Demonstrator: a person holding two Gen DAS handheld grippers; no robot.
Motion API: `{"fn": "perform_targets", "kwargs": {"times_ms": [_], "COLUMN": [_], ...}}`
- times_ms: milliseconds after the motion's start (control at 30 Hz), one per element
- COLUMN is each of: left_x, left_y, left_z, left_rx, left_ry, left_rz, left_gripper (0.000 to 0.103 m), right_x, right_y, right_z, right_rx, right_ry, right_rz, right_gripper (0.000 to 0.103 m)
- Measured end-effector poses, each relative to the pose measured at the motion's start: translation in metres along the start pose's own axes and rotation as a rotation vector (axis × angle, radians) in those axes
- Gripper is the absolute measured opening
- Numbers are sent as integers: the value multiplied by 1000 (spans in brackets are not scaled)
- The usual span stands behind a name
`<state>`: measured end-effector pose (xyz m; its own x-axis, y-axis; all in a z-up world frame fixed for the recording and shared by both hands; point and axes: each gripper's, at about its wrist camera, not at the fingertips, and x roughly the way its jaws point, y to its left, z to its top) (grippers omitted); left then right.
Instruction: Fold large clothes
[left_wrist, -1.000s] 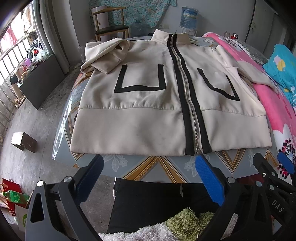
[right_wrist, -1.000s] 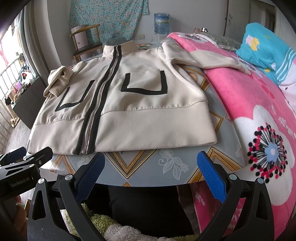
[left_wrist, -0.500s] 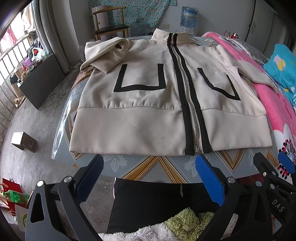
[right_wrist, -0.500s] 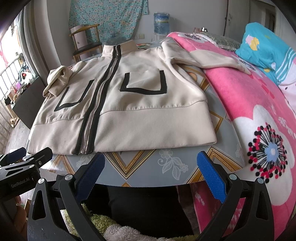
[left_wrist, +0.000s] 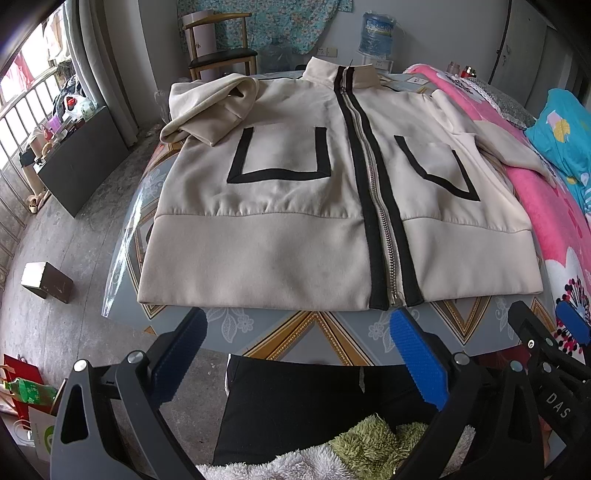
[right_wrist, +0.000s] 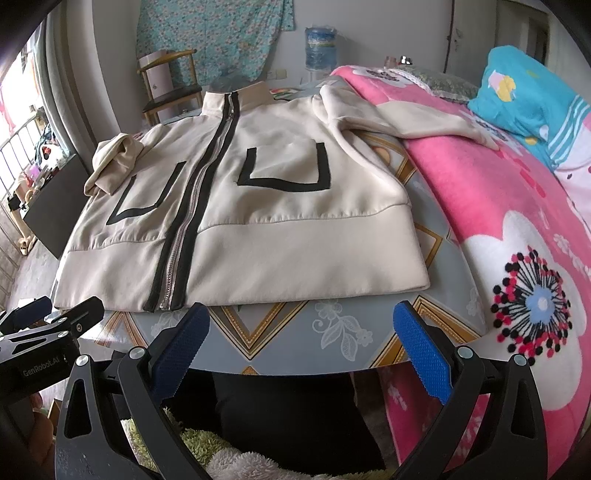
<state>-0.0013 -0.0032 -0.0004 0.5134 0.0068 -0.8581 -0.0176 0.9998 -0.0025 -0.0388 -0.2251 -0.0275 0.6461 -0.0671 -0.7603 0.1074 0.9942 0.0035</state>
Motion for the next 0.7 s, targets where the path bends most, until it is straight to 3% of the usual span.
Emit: {"fn": "perform_targets", "kwargs": {"times_ms": [700], "left_x": [2], "left_y": [-3], "left_z": [-2], "left_rx": [3], "left_ry": [-1], "left_rz": [0], "left_gripper": [97], "right_x": [-4], "right_y": [-4], "right_z": [6], "right_rx": [-1], "right_ry": [-4], "right_rz": [-3], "right_gripper": [97]}}
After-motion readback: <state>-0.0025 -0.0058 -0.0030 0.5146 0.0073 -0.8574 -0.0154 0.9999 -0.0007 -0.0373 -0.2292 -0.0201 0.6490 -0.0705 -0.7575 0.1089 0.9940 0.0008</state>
